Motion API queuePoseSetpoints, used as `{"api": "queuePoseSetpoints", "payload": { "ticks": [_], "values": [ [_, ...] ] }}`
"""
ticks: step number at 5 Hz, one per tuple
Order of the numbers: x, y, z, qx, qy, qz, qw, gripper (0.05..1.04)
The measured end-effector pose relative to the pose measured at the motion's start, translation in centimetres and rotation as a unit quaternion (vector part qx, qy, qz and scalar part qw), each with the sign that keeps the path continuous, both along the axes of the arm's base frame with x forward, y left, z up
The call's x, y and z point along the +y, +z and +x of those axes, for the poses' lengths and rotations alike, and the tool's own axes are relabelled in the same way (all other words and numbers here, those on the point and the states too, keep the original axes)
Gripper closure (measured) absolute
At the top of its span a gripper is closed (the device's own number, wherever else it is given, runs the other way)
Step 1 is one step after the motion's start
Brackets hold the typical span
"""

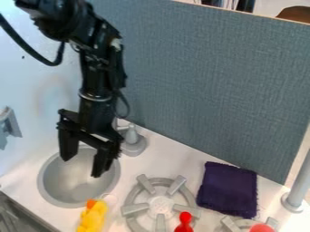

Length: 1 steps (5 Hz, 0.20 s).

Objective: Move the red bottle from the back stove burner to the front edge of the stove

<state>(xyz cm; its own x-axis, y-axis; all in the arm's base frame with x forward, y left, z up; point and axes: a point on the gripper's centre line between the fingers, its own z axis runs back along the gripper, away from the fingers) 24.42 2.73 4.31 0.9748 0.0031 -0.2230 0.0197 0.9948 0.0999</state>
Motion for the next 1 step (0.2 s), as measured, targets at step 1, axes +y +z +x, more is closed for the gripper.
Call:
{"api": "queuePoseSetpoints", "payload": {
  "ticks": [1],
  "values": [
    [1.36, -0.26, -0.38, 0.009, 0.014, -0.011, 0.9998, 0.083]
  ]
}}
